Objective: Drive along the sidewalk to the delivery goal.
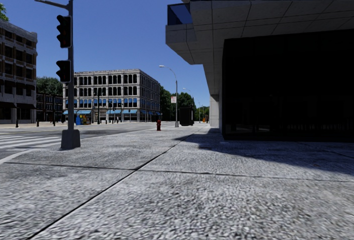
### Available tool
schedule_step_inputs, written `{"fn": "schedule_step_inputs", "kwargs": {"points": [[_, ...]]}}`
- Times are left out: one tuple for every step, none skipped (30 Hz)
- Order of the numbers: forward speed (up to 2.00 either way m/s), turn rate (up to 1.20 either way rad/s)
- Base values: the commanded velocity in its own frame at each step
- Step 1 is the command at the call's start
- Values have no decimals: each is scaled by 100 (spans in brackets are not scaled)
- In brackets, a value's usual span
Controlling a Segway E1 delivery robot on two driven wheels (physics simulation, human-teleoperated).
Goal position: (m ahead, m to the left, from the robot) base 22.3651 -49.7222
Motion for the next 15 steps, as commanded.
{"fn": "schedule_step_inputs", "kwargs": {"points": [[200, 0], [200, 0], [200, 0], [200, 0], [200, 0], [200, 0], [200, 0], [200, 0], [200, 0], [200, 0], [200, 0], [200, 0], [200, 0], [200, 0], [200, 0]]}}
